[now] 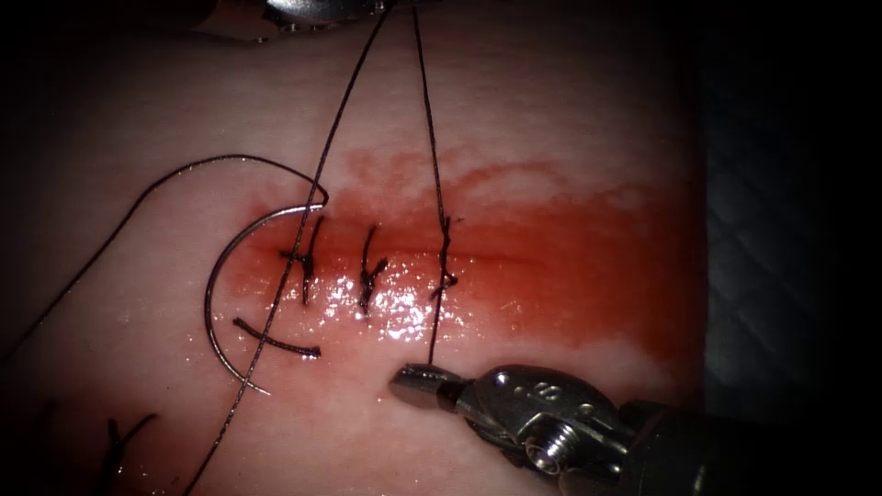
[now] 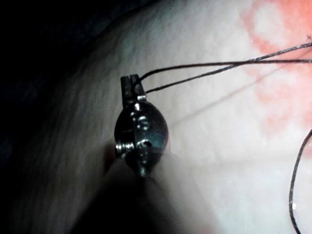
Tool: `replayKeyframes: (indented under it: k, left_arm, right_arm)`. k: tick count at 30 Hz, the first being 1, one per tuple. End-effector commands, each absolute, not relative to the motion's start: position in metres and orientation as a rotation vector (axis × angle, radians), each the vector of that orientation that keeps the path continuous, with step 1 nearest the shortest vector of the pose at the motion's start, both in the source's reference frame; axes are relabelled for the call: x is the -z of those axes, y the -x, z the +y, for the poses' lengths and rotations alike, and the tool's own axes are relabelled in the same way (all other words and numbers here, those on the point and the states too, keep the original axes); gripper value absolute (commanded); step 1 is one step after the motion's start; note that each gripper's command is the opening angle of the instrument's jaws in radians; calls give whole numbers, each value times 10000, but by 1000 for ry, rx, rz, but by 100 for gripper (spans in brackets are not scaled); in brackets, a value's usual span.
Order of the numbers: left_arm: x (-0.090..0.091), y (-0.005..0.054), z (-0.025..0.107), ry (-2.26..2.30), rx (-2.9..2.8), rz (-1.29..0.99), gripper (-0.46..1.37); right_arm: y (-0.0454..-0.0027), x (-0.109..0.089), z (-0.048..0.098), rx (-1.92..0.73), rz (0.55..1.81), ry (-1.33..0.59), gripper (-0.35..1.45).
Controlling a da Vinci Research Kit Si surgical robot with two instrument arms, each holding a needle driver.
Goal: Wound Closure
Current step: Pull the right hand down and the left hand up to tie the knot
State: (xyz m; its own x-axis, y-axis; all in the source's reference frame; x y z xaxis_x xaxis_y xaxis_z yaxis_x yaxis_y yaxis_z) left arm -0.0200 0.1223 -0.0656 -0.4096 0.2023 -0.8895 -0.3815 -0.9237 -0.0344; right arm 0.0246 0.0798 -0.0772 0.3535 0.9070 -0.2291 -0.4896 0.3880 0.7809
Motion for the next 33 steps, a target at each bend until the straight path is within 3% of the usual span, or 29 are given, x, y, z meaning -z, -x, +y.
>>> replayKeyframes:
  k: [1,15,33]
  left_arm:
    - [657,200,1223,1463,-2374,239,-35]
    - [650,203,1252,1455,-2380,240,-35]
    - [626,201,1279,1431,-2382,263,-35]
  right_arm:
    - [-246,775,799,-997,733,-688,-35]
    - [-250,791,789,-995,695,-780,-35]
    - [-253,794,765,-926,609,-1060,-35]
